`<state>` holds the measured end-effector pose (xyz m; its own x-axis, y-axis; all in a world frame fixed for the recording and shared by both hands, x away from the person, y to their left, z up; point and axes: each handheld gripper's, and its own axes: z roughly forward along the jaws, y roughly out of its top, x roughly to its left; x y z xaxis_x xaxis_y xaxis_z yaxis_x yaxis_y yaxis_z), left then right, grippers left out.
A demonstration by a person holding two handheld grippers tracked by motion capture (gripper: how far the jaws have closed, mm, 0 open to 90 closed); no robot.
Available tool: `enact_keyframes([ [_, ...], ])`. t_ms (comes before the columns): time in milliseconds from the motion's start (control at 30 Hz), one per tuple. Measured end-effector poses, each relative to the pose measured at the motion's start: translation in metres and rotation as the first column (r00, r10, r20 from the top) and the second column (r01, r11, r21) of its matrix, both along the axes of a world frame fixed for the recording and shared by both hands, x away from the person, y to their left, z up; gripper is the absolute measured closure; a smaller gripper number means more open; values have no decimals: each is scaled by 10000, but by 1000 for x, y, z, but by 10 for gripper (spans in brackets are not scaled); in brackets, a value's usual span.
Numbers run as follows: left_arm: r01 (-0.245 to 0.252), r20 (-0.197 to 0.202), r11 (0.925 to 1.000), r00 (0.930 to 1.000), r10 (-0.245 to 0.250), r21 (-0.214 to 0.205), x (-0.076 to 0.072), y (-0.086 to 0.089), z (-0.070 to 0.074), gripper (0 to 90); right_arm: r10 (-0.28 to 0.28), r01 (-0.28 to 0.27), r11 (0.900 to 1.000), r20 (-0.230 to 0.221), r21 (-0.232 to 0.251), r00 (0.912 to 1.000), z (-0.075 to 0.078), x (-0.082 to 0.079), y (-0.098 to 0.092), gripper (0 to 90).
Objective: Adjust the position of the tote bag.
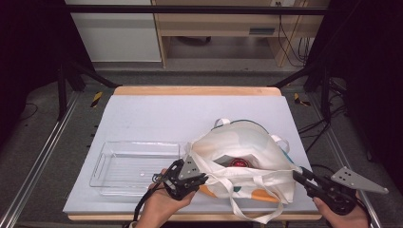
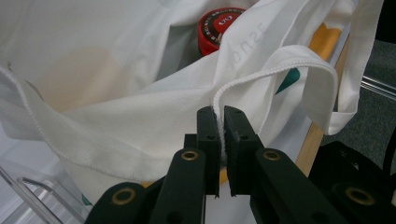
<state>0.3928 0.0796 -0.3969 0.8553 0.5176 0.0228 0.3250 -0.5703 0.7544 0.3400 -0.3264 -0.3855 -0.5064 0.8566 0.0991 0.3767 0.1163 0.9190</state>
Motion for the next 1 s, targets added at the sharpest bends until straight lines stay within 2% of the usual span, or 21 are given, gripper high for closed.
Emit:
enact_keyframes([
  [100, 10, -26, 10000, 10000, -9, 78, -1, -1, -3, 856, -32, 32, 10000, 123, -38, 9999, 7, 0, -2, 508],
  [233, 51, 30, 9996, 10000, -52, 268, -3, -2, -6, 856, 71, -67, 9994, 114, -336, 9999, 18, 1, 0, 348],
  [367, 69, 9, 9996, 10000, -69, 263, -4, -3, -7, 856, 260, -247, 9967, 159, -772, 9995, 34, 11, 6, 290],
  [500, 85, 35, 9997, 10000, -86, 244, -6, -2, -7, 855, 440, -424, 9946, 145, -950, 9989, 45, 20, 13, 276],
  [633, 109, 46, 9997, 9999, -110, 225, -7, -2, -8, 855, 673, -672, 9870, -46, -1462, 9977, 56, 39, 26, 266],
  [833, 191, 82, 9993, 9998, -194, 314, -10, -2, -9, 855, 1023, -1090, 9739, -438, -1990, 9938, 66, 83, 49, 276],
  [867, 208, 100, 9991, 9997, -212, 361, -10, -1, -9, 855, 1012, -1110, 9702, -559, -2152, 9933, 68, 99, 58, 297],
  [900, 216, 115, 9990, 9997, -221, 387, -11, -2, -10, 855, 1012, -1110, 9702, -559, -2152, 9933, 68, 99, 58, 297],
  [933, 248, 116, 9989, 9996, -253, 398, -12, -2, -10, 855, 1041, -1197, 9647, -777, -2345, 9915, 67, 115, 65, 321],
  [967, 236, 123, 9988, 9996, -242, 431, -13, -1, -10, 855, 1041, -1197, 9647, -777, -2345, 9915, 67, 115, 65, 321],
  [1000, 264, 118, 9988, 9996, -269, 413, -14, -1, -10, 855, 1038, -1208, 9623, -816, -2438, 9913, 66, 122, 68, 339],
])
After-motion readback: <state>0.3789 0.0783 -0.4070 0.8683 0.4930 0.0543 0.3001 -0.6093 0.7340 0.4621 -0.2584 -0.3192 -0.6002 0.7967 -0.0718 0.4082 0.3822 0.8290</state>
